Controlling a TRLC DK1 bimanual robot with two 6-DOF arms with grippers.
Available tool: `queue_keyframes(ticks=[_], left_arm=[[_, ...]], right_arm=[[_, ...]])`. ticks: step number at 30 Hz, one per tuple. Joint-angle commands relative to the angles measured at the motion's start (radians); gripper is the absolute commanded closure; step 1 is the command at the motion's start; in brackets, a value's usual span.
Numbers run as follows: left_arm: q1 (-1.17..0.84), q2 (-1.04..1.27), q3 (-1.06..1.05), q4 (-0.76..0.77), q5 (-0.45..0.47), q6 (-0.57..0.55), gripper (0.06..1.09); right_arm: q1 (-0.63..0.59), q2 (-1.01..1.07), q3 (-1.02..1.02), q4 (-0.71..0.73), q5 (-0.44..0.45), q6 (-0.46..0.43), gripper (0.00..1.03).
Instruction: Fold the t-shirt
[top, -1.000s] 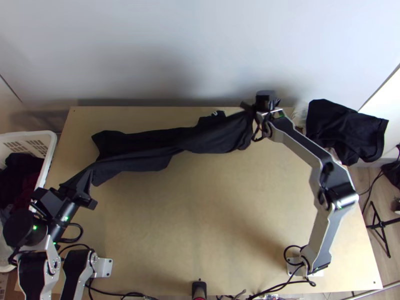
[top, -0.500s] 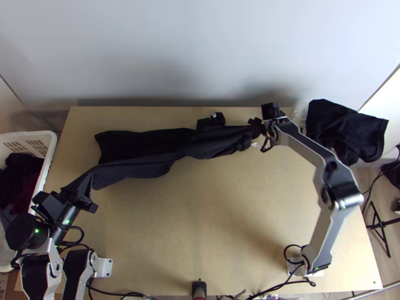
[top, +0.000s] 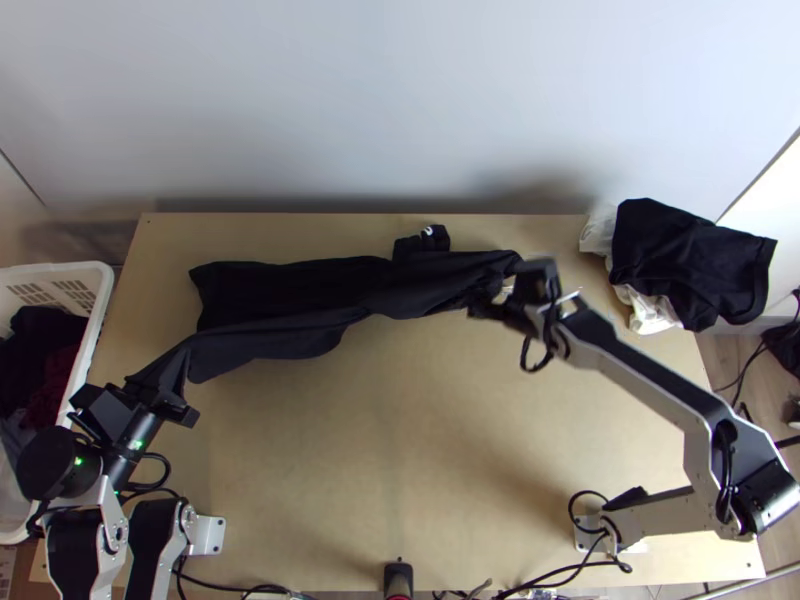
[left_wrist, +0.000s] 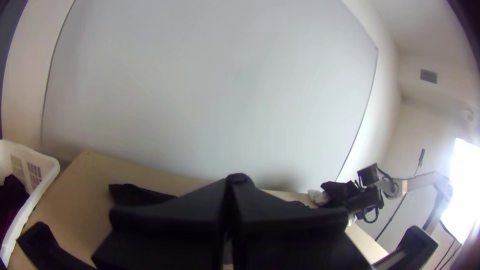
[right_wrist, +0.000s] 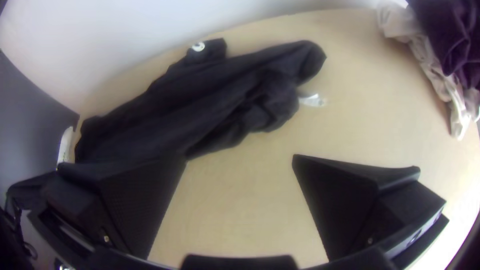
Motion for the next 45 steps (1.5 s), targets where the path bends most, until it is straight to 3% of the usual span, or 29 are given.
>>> queue_keyframes(ticks=[1,14,25,27,28,30,31,35,38,45], left_arm=[[-0.002,-0.003,-0.002,0.007,0.000,-0.006,1.05],[0.009,-0.045,-0.010,-0.005,0.000,0.009,1.05],[0.004,-0.047,-0.020,0.003,0.000,0.003,1.05],[0.004,-0.047,-0.020,0.003,0.000,0.003,1.05],[0.004,-0.047,-0.022,0.003,0.000,0.003,1.05],[0.004,-0.047,-0.022,0.003,0.000,0.003,1.05],[0.006,-0.047,-0.023,0.003,-0.002,0.005,1.05],[0.009,-0.053,-0.026,0.001,-0.002,0.012,1.05],[0.009,-0.056,-0.036,0.003,-0.002,0.017,1.05],[0.004,-0.079,-0.059,0.010,0.000,0.006,1.05]], right_arm=[[0.103,0.026,-0.120,0.131,-0.029,-0.016,0.05],[0.010,0.280,0.078,0.154,0.003,-0.041,0.05],[0.004,0.424,0.199,0.160,0.029,-0.048,0.08],[0.004,0.441,0.225,0.162,0.046,-0.051,0.23],[0.004,0.446,0.236,0.162,0.064,-0.057,0.37],[0.004,0.452,0.264,0.162,0.086,-0.085,0.73],[0.004,0.451,0.271,0.160,0.089,-0.105,0.97],[0.002,0.383,0.258,0.134,0.089,-0.142,0.99],[0.013,0.305,0.259,0.033,0.081,-0.166,0.99],[0.080,0.122,0.371,-0.240,-0.055,-0.205,0.99]])
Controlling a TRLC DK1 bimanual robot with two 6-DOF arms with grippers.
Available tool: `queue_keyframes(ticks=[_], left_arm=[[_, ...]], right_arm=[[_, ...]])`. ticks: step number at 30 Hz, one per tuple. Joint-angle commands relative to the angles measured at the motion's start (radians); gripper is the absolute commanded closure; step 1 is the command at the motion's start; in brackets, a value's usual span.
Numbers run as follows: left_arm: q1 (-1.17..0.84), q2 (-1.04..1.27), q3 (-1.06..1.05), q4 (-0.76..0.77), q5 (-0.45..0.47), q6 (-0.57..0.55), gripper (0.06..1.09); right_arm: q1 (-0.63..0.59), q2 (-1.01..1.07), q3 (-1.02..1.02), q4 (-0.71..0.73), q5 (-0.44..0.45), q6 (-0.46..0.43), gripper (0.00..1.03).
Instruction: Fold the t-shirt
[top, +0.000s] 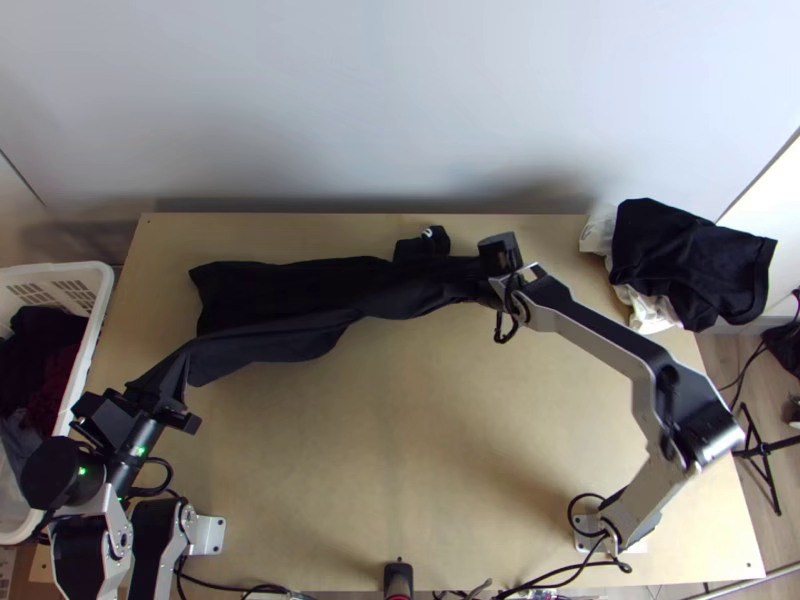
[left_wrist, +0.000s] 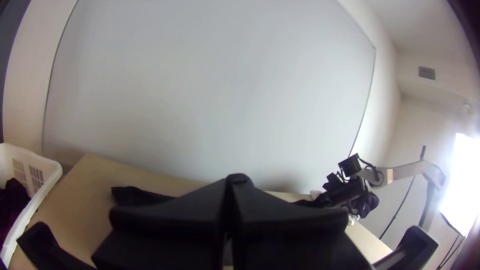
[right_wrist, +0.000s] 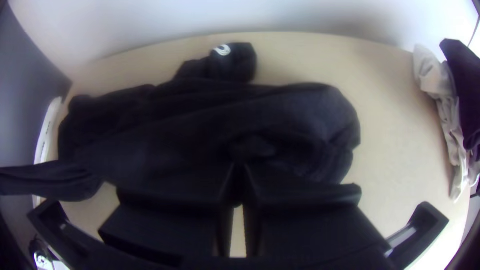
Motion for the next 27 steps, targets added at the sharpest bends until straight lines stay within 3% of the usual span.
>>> queue_keyframes(ticks=[1,7,12,17,21,22,23,24,25,27], left_arm=[[-0.005,-0.019,-0.020,0.006,0.003,-0.006,1.05],[-0.009,-0.037,-0.020,0.003,0.003,-0.006,1.05],[-0.008,-0.068,-0.015,-0.028,0.001,0.000,1.05],[-0.006,-0.089,-0.017,-0.055,0.001,0.004,1.05],[-0.020,-0.101,-0.026,-0.075,0.004,-0.005,1.05],[-0.026,-0.106,-0.029,-0.074,0.004,-0.008,1.05],[-0.029,-0.108,-0.032,-0.074,0.004,-0.014,1.05],[-0.029,-0.106,-0.032,-0.072,0.004,-0.017,1.05],[-0.032,-0.106,-0.032,-0.071,0.004,-0.019,1.05],[-0.037,-0.106,-0.032,-0.068,0.004,-0.020,1.05]], right_arm=[[0.040,-0.139,0.139,-0.212,-0.106,-0.033,0.99],[-0.065,0.015,0.453,-0.278,-0.142,-0.013,0.99],[-0.193,0.235,0.648,-0.279,-0.130,0.108,0.99],[-0.276,0.354,0.710,-0.279,-0.052,0.211,0.99],[-0.280,0.399,0.691,-0.279,-0.031,0.224,0.94],[-0.277,0.407,0.680,-0.279,-0.029,0.232,0.84],[-0.273,0.413,0.670,-0.287,-0.031,0.247,0.54],[-0.265,0.413,0.654,-0.310,-0.032,0.266,0.10],[-0.256,0.413,0.645,-0.318,-0.031,0.266,0.04],[-0.239,0.407,0.631,-0.353,-0.031,0.243,0.04]])
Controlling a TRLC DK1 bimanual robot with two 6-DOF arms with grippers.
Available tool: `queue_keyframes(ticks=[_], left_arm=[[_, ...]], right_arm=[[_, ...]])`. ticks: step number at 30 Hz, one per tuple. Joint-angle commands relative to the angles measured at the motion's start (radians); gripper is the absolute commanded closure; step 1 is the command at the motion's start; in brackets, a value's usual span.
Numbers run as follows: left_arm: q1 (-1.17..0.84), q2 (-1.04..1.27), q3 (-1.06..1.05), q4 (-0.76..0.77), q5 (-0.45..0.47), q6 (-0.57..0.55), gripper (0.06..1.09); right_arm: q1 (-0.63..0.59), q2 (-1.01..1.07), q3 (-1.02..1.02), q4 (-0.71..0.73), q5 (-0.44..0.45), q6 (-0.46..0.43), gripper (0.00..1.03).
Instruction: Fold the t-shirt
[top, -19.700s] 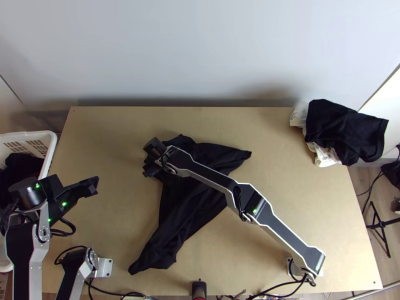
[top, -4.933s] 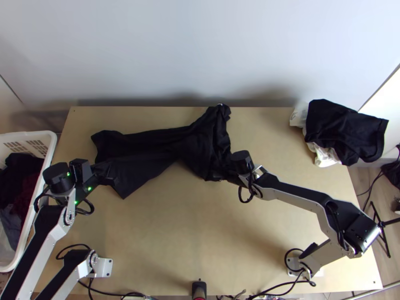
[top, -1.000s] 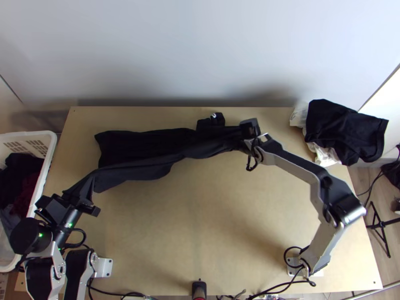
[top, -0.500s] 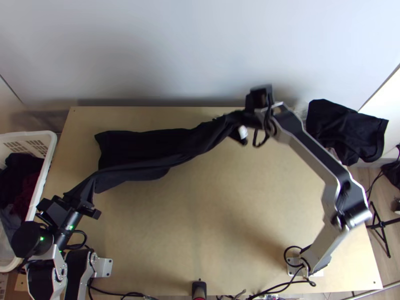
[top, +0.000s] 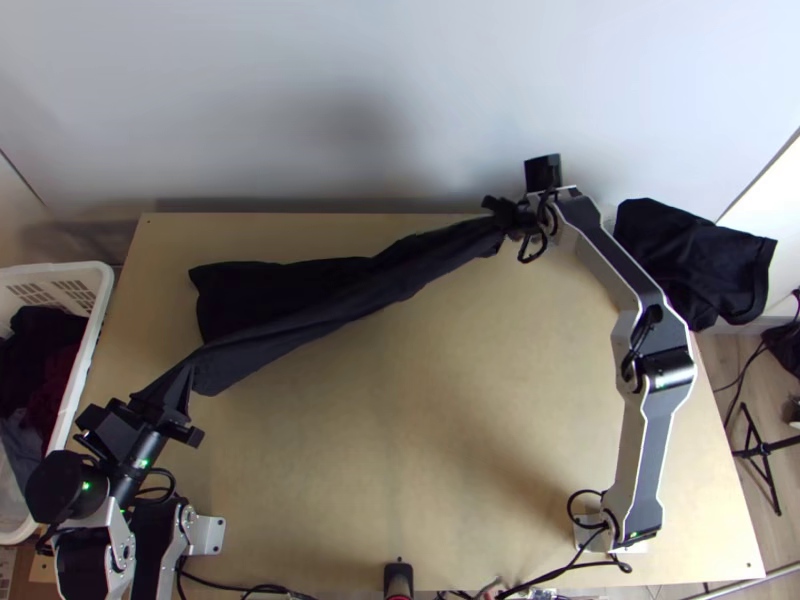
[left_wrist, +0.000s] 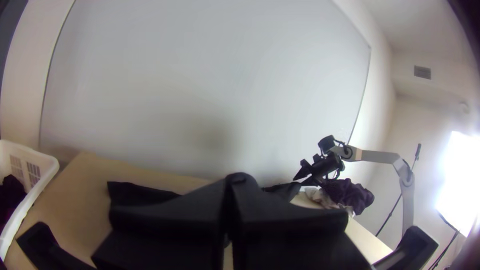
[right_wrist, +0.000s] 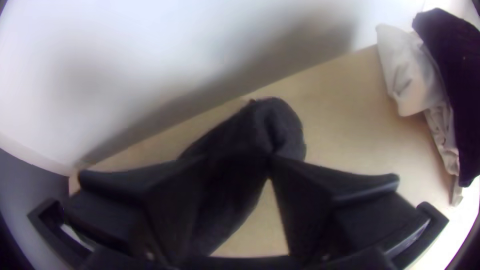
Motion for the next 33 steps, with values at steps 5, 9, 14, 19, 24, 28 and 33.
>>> queue_keyframes(ticks=[5,9,14,19,24,28,33], left_arm=[[-0.018,-0.014,-0.006,-0.011,0.000,0.000,1.05],[-0.018,-0.020,-0.011,-0.017,0.000,0.003,1.05],[-0.019,-0.018,-0.014,-0.003,0.001,-0.007,1.05],[-0.019,-0.017,-0.009,0.003,0.000,-0.010,1.05],[-0.018,-0.020,-0.003,0.003,0.000,-0.004,1.05],[-0.012,-0.020,0.005,0.003,0.000,0.005,1.05],[-0.004,-0.024,0.006,0.001,-0.002,0.011,1.05]], right_arm=[[0.084,-0.085,-0.110,-0.183,0.015,-0.064,0.04],[0.145,-0.249,-0.323,-0.140,0.014,-0.093,0.04],[0.250,-0.405,-0.601,-0.052,0.009,-0.115,0.04],[0.331,-0.433,-0.783,0.050,0.009,-0.104,0.04],[0.323,-0.347,-0.799,0.153,0.012,-0.096,0.04],[0.276,-0.264,-0.716,0.168,0.014,-0.101,0.05],[0.256,-0.210,-0.628,0.168,0.020,-0.101,0.05]])
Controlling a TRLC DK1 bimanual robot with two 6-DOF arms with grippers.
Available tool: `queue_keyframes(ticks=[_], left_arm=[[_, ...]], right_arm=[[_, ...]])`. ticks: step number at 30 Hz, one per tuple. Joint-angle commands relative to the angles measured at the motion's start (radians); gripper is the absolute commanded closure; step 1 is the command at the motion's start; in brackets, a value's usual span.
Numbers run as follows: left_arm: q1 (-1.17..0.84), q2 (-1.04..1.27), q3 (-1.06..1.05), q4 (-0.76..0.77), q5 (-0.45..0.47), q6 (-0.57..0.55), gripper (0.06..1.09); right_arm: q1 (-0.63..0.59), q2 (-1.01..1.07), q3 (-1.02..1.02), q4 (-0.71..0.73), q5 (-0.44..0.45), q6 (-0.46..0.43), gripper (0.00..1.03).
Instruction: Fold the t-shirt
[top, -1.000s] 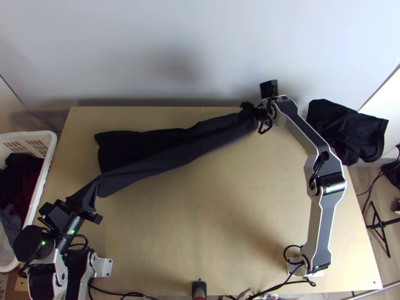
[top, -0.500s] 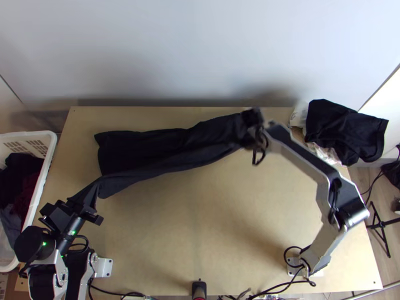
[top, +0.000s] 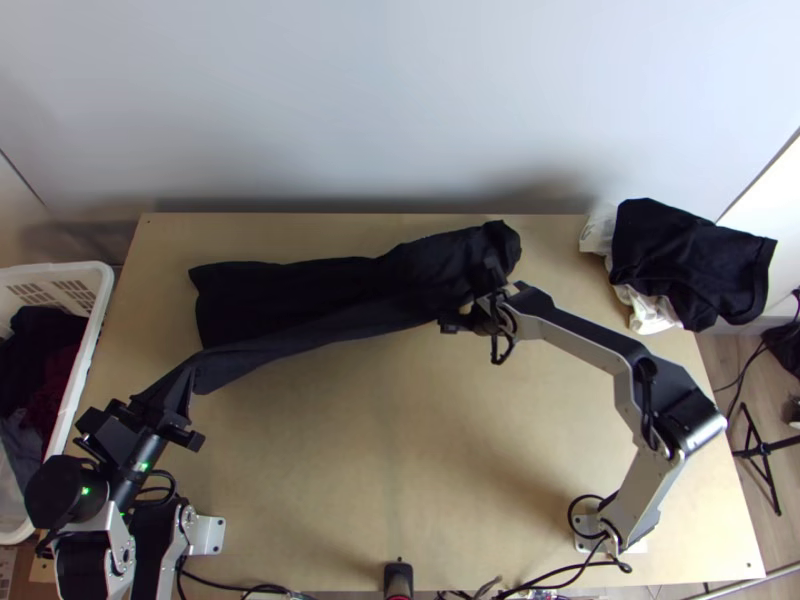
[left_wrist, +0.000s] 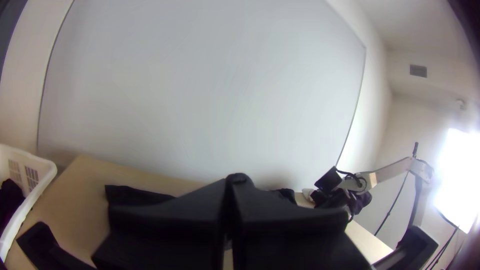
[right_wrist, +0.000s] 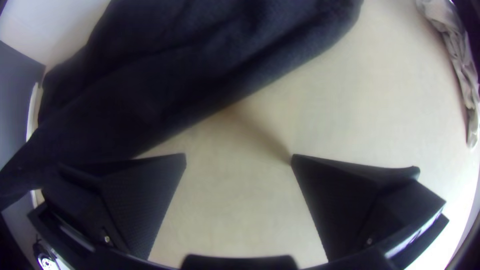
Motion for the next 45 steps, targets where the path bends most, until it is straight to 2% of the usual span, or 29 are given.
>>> queue_keyframes(ticks=[1,10,22,23,24,25,26,27,32,38,42,45], left_arm=[[0.008,-0.004,0.006,-0.002,-0.002,0.009,1.05],[0.008,-0.007,0.004,-0.002,0.000,0.018,1.05],[0.007,-0.010,0.003,-0.004,0.000,0.023,1.05],[0.007,-0.010,0.003,-0.004,0.000,0.025,1.05],[0.007,-0.010,0.001,-0.004,0.000,0.025,1.05],[0.007,-0.010,0.000,-0.004,0.000,0.025,1.05],[0.007,-0.012,0.000,-0.002,0.000,0.025,1.05],[0.007,-0.012,-0.002,-0.001,0.000,0.023,1.05],[0.008,-0.012,-0.006,-0.001,0.000,0.037,1.05],[0.010,-0.015,-0.016,0.001,0.000,0.052,1.05],[0.010,-0.015,-0.022,0.007,0.000,0.055,1.05],[0.010,-0.015,-0.025,0.010,0.000,0.054,1.05]], right_arm=[[-0.024,0.080,0.080,0.021,0.004,0.001,0.05],[-0.050,0.104,0.149,0.018,0.004,0.009,0.05],[-0.114,0.228,0.357,-0.043,0.004,0.023,0.06],[-0.110,0.236,0.370,-0.055,0.004,0.021,0.11],[-0.102,0.242,0.382,-0.069,0.018,0.021,0.24],[-0.088,0.245,0.388,-0.069,0.061,0.014,0.47],[-0.073,0.251,0.393,-0.060,0.121,0.000,0.83],[-0.059,0.257,0.396,-0.045,0.158,-0.029,0.96],[-0.025,0.244,0.370,-0.042,0.161,-0.081,0.98],[-0.016,0.107,0.259,-0.011,0.155,-0.100,0.98],[0.001,-0.057,0.212,-0.032,0.109,-0.109,0.99],[0.042,-0.189,0.222,-0.114,0.058,-0.149,0.99]])
